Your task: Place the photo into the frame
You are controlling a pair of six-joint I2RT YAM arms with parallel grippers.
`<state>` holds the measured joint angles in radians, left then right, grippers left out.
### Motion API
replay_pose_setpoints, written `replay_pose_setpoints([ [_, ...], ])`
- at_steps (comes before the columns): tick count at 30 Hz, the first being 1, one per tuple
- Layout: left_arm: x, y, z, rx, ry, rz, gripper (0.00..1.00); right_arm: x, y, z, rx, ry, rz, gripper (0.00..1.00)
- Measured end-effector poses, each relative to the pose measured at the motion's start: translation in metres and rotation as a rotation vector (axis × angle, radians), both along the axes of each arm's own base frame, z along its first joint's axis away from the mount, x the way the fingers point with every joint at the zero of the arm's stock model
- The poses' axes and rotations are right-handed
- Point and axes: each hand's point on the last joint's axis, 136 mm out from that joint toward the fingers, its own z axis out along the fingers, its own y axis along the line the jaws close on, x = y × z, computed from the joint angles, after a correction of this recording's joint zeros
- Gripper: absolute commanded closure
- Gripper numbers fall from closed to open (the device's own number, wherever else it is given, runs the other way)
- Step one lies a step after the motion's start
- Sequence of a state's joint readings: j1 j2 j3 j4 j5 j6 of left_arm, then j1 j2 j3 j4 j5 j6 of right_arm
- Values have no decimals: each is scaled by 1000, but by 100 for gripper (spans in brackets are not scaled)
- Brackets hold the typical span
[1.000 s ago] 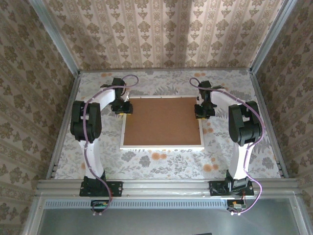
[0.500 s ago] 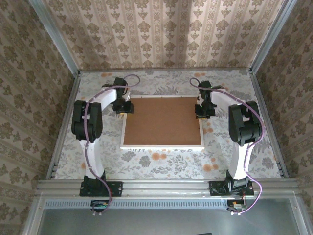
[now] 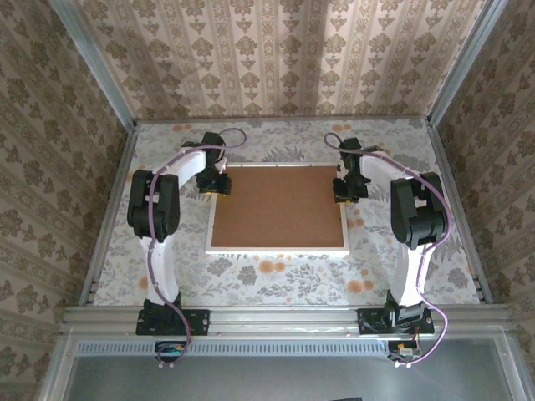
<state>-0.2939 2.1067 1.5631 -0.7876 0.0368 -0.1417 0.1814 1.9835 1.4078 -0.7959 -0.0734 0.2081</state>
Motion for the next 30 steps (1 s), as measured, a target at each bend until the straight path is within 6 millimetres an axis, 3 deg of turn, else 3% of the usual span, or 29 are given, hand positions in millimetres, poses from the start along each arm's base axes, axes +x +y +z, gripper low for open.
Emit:
replay_pose_setpoints([
  [13, 2, -2, 0, -116, 9, 78, 47, 0, 0, 0, 0, 0, 0, 80],
  [30, 0, -3, -2, 19, -27, 23, 45, 0, 0, 0, -1, 3, 0, 80],
])
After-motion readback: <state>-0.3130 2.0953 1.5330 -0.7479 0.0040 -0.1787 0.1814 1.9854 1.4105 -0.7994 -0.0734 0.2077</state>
